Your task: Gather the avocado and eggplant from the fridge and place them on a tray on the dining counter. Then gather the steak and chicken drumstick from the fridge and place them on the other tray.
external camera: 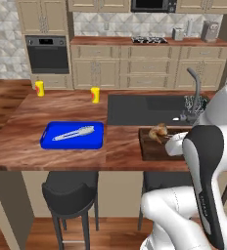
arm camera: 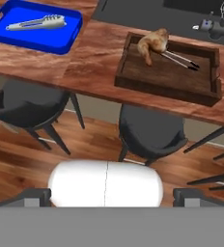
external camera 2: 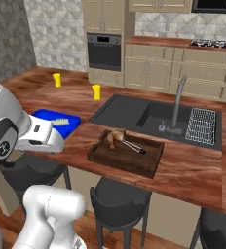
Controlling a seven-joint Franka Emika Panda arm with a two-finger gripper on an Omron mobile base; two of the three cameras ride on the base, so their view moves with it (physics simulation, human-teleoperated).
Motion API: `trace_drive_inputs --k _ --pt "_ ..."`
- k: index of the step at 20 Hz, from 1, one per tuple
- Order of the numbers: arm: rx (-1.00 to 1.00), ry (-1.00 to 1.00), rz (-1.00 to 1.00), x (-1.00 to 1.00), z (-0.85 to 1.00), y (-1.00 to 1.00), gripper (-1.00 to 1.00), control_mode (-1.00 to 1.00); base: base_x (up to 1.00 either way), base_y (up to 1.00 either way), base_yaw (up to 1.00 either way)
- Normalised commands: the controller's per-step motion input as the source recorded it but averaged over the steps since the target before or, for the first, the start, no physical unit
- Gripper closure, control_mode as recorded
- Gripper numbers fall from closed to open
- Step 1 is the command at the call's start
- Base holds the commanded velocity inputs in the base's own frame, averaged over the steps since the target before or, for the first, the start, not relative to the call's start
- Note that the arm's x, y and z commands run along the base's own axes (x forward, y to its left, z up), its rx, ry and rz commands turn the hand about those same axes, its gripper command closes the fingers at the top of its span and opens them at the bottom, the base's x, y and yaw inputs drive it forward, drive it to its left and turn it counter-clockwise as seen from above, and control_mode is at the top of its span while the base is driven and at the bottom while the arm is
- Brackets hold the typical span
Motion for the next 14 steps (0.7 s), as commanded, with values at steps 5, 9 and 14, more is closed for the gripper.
trace_drive_inputs --k 5,9,14 --pt "0.00 0.00 0.00 0.00 0.00 0.00 -1.00 1.00 -0.13 0.99 -0.01" --pt "0.00 0.00 0.00 0.00 0.00 0.00 -1.00 1.00 0.00 1.00 -0.04" --pt "0.00 0.00 0.00 0.00 0.00 0.00 -1.00 1.00 0.00 1.00 -0.06"
